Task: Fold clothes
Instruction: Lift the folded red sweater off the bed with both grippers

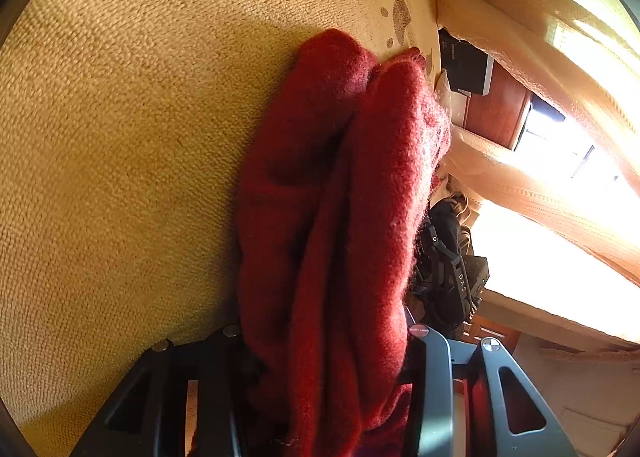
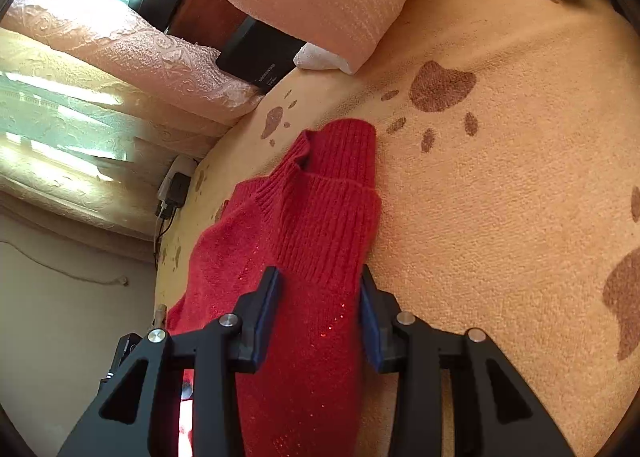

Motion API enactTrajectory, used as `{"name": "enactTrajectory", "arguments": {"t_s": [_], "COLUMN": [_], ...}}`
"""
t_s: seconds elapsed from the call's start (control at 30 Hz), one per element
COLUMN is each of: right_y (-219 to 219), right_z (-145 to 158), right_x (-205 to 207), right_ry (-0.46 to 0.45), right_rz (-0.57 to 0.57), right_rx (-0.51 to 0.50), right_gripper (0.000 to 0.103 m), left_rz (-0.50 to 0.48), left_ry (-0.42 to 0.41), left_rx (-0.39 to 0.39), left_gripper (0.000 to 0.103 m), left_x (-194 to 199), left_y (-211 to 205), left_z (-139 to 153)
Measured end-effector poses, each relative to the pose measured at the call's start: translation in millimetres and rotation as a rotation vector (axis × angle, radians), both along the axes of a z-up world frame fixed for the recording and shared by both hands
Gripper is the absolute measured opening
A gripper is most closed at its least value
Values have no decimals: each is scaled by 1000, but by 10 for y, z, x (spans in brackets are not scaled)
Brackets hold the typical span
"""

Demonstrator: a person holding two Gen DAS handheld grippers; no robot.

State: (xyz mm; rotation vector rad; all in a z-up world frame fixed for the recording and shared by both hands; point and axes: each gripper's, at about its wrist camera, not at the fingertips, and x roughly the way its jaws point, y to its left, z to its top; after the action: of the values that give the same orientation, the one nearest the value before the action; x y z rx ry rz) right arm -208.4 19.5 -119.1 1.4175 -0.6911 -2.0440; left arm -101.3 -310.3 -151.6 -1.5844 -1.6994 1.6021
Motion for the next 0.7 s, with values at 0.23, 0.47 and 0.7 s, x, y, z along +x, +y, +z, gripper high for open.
{"name": "enactTrajectory", "arguments": {"t_s": [0.23, 0.47, 0.7], "right_y": [-283, -445, -536], "right_z": [348, 919, 1242], "right_x": [153, 354, 545], "right_ry": [147, 296, 356], "right_rz": [88, 126, 139], "right_rx": [165, 181, 173], "right_gripper": [18, 17, 17], "left_rz": [-38, -49, 4], "left_ry": [64, 140, 189], "left_rx": [-153, -263, -278], "left_gripper": [43, 43, 43], "left_x": [-15, 32, 246], "left_y": [125, 191, 87], "left_z": [252, 624, 946]}}
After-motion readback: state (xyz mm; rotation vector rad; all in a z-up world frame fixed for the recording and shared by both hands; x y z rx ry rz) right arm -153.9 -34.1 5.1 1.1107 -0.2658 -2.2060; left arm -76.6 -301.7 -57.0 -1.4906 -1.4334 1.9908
